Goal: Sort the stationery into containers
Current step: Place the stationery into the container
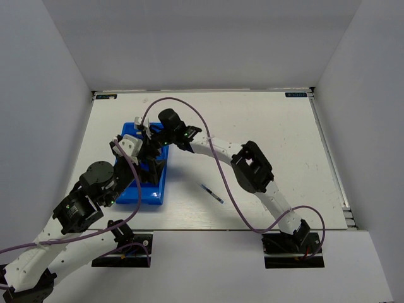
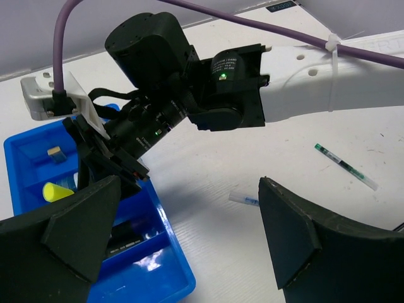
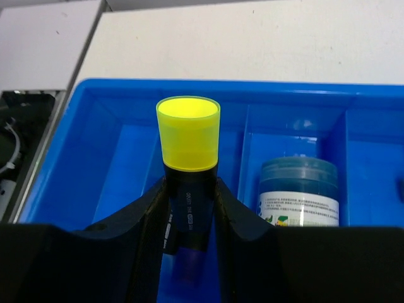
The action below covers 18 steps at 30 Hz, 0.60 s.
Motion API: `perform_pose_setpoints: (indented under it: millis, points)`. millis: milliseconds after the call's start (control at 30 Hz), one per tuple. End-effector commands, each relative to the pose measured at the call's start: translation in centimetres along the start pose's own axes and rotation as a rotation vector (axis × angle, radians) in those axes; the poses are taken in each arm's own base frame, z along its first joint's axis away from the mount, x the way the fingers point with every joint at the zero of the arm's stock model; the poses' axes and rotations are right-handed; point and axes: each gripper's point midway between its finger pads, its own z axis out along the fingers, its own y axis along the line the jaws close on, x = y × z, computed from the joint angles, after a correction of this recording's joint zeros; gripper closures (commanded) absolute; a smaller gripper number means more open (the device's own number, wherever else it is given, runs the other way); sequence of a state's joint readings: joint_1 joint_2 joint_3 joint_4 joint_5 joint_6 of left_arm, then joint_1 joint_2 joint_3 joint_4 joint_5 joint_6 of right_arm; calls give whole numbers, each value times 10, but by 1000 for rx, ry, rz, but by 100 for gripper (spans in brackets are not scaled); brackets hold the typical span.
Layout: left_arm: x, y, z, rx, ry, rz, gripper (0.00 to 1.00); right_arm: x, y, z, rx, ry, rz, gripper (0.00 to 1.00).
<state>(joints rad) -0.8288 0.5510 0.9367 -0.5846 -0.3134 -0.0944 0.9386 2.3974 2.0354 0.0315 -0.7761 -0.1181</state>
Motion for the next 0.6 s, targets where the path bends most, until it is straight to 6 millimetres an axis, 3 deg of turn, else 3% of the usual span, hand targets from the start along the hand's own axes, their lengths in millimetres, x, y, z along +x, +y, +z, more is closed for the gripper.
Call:
perform_pose_setpoints:
  millis: [0,133,233,267,367,467,567]
  points:
    - [7,-3,-2,18,23,-4,0,13,-1,3,12,36,-54,100]
    - [12,-2,-3,13,37,-3,0,23,6,0,-1,77,-60,97]
    - [11,-1,-4,10,39,-3,0,28,12,-1,-10,93,-51,84]
    - [11,0,-4,5,39,-5,0,29,13,-2,-9,97,-53,71]
    - [14,3,-4,-10,52,2,0,25,17,-3,-14,99,-65,45]
    - [13,3,-7,-11,55,-8,0,12,22,-5,-19,89,-90,36]
    - [13,3,-8,-10,58,-14,0,-4,24,-10,-5,75,-107,34]
